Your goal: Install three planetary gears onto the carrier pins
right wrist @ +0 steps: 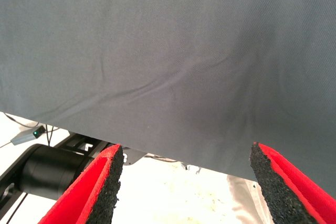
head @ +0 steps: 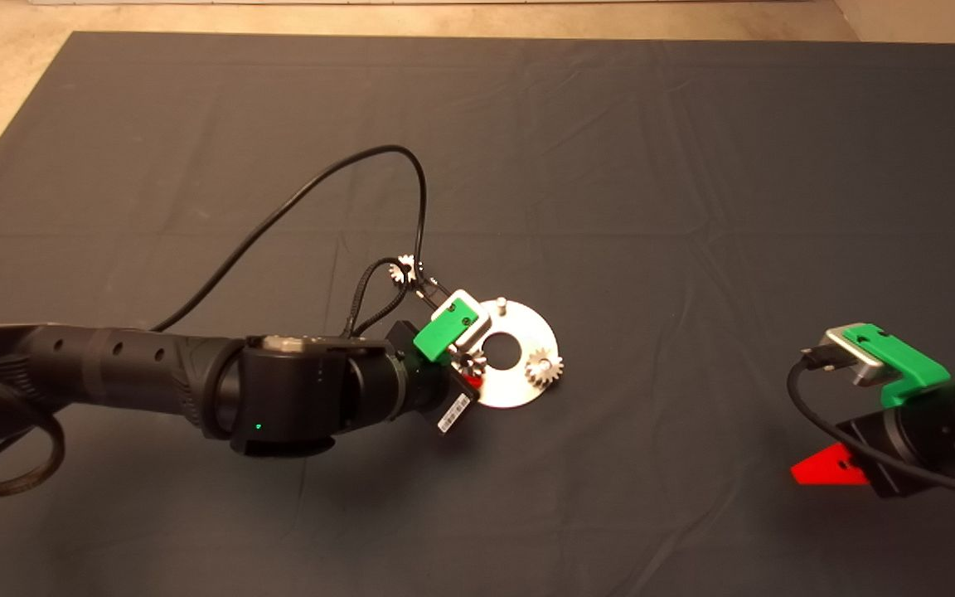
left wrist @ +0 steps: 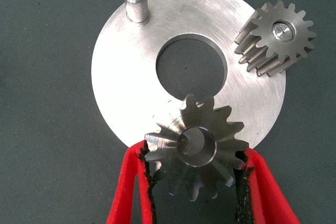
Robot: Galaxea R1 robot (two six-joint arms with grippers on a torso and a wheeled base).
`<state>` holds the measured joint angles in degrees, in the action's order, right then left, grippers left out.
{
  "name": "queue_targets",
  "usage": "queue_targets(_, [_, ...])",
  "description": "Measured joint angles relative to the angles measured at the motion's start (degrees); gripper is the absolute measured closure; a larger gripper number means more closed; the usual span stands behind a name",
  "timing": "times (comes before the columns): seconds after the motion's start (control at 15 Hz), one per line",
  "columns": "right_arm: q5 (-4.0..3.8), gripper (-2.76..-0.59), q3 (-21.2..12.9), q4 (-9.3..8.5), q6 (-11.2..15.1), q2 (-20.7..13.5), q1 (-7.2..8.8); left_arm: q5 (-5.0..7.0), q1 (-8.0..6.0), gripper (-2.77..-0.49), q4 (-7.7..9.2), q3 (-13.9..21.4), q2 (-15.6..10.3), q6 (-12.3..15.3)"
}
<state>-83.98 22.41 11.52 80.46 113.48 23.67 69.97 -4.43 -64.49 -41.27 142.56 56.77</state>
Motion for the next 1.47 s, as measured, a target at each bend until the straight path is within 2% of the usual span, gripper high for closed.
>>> queue_targets(0.47, [0.0, -1.78, 0.0, 0.0, 0.0, 0.0, 0.0, -0.49, 0.0, -0.6, -0.06, -0.2, -0.1, 0.0])
queue_targets(0.67, [-0.02, -1.78, 0.0, 0.0, 0.0, 0.0, 0.0, -1.57, 0.16, -0.6, -0.23, -0.2, -0.9, -0.1])
queue_targets(0.8, [-0.01, -1.78, 0.0, -0.01, 0.0, 0.0, 0.0, -1.21, 0.32, -0.6, -0.28, -0.2, -1.4, -0.1])
queue_targets(1.07, [0.05, -1.78, 0.0, 0.0, 0.0, 0.0, 0.0, -1.23, 0.32, -0.6, -0.3, -0.2, -1.4, -0.1])
queue_targets(1.2, [0.44, -1.78, 0.0, 0.0, 0.0, 0.0, 0.0, -1.18, 0.32, -0.6, -0.3, -0.1, -1.4, -0.1])
queue_targets(1.47, [0.49, -1.78, 0.0, 0.0, 0.0, 0.0, 0.0, -0.99, 0.35, -0.6, -0.3, -0.1, -1.2, -0.1])
